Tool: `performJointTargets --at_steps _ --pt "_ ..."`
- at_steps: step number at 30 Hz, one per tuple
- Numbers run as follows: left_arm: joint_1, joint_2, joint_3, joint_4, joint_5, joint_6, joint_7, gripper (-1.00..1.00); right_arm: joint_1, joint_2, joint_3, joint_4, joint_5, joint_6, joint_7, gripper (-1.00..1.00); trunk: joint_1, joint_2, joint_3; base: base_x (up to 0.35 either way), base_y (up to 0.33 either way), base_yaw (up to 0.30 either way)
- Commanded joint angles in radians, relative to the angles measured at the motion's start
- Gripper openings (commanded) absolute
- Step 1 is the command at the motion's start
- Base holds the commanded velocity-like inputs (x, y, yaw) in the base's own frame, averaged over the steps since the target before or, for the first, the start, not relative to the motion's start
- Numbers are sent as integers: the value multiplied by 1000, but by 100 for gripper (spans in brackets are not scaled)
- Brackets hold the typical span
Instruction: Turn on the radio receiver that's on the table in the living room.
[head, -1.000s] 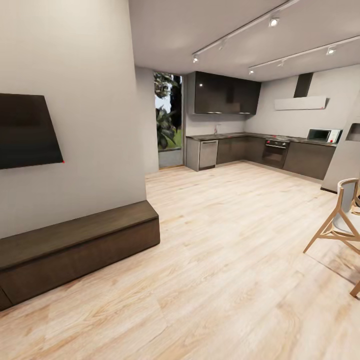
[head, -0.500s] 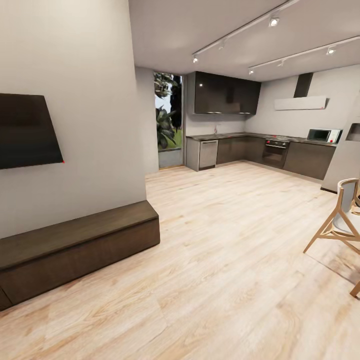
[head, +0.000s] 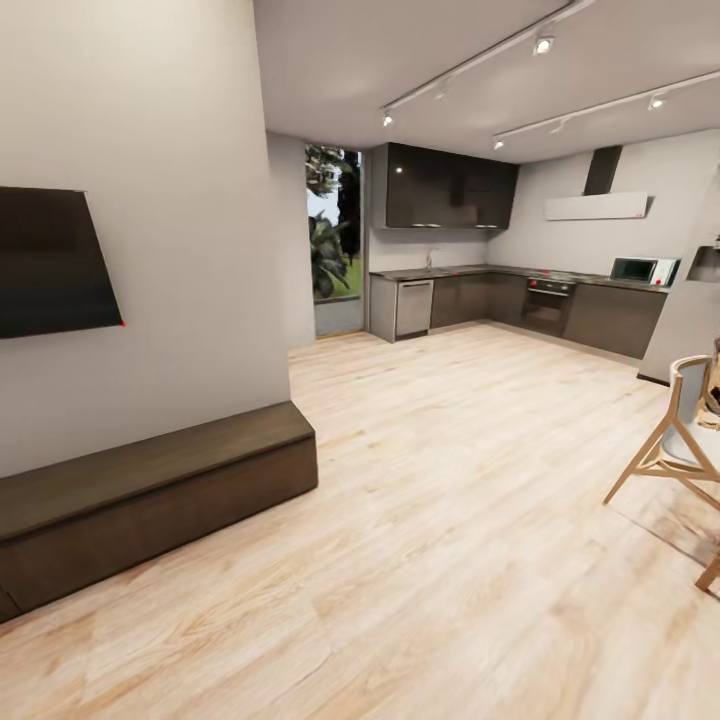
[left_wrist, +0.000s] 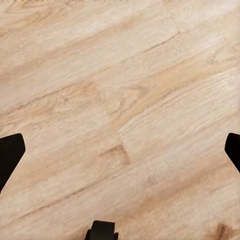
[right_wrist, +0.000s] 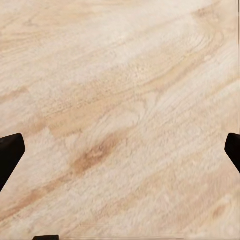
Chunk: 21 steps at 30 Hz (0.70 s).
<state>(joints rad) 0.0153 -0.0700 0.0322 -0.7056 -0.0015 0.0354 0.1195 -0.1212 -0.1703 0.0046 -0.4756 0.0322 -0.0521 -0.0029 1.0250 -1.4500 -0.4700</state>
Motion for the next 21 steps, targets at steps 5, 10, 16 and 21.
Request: performJointTargets --at_steps 5,10,16,21 --pt "0 1 0 0 0 0 0 100 0 0 -1 0 2 0 1 100 0 0 0 0 0 -247" --pt "0 1 1 0 -1 0 0 100 0 0 -2 0 3 2 8 100 0 0 0 0 0 -273" --pt "0 1 2 0 -1 1 0 100 0 0 -2 0 3 3 9 100 0 0 0 0 0 -277" --pt "0 1 2 0 -3 1 1 100 0 0 -2 0 4 3 9 100 0 0 0 0 0 -277"
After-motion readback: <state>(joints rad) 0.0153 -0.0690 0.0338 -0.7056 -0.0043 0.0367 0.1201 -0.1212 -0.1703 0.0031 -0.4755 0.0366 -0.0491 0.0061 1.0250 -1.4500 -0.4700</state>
